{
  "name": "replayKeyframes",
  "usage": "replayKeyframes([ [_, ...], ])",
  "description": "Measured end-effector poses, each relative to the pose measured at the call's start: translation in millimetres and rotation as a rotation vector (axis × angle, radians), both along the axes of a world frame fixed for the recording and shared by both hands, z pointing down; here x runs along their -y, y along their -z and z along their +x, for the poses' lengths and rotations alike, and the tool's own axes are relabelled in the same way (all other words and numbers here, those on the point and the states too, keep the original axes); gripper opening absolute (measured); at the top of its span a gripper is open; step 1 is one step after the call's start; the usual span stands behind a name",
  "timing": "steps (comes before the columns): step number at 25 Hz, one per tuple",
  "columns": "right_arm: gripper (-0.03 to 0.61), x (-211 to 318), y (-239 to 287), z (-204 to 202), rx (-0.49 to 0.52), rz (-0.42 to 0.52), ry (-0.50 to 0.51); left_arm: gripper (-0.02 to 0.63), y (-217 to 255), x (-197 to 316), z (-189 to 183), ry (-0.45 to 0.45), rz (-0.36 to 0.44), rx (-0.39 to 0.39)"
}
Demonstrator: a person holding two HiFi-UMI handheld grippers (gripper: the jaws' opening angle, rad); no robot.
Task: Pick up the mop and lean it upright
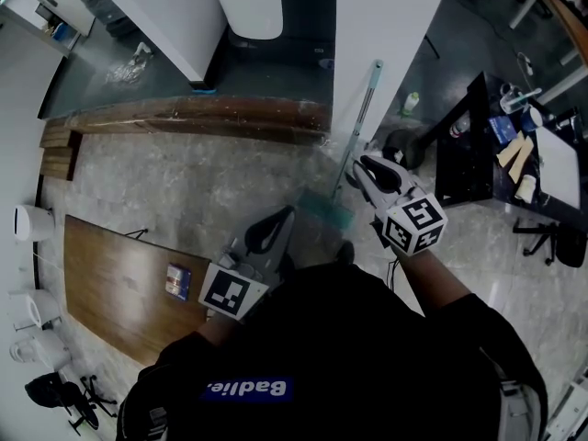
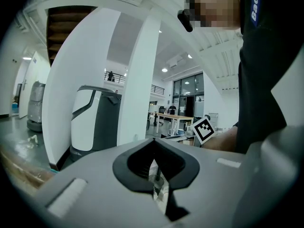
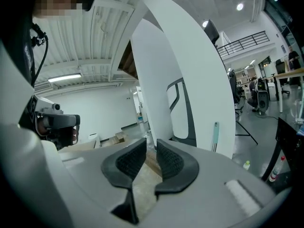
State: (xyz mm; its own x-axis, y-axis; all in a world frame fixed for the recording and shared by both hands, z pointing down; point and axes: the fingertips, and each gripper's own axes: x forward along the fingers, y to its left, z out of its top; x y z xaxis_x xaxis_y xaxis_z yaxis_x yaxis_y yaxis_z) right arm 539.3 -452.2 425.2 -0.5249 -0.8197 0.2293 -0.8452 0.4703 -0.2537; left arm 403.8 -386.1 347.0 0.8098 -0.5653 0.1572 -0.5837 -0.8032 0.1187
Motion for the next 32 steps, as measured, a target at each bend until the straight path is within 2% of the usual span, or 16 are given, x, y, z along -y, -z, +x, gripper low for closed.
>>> replayKeyframes([
  [11,0.143,36,-25,22,-0.03,-0.057,-0.034,0.02,2,11,-3,0.03,0.003,0.001],
  [32,0.172,119,-81,71,-0.091,-0.151,-0.14,0.02,-9,23,-21,0.115,-0.021,0.025],
])
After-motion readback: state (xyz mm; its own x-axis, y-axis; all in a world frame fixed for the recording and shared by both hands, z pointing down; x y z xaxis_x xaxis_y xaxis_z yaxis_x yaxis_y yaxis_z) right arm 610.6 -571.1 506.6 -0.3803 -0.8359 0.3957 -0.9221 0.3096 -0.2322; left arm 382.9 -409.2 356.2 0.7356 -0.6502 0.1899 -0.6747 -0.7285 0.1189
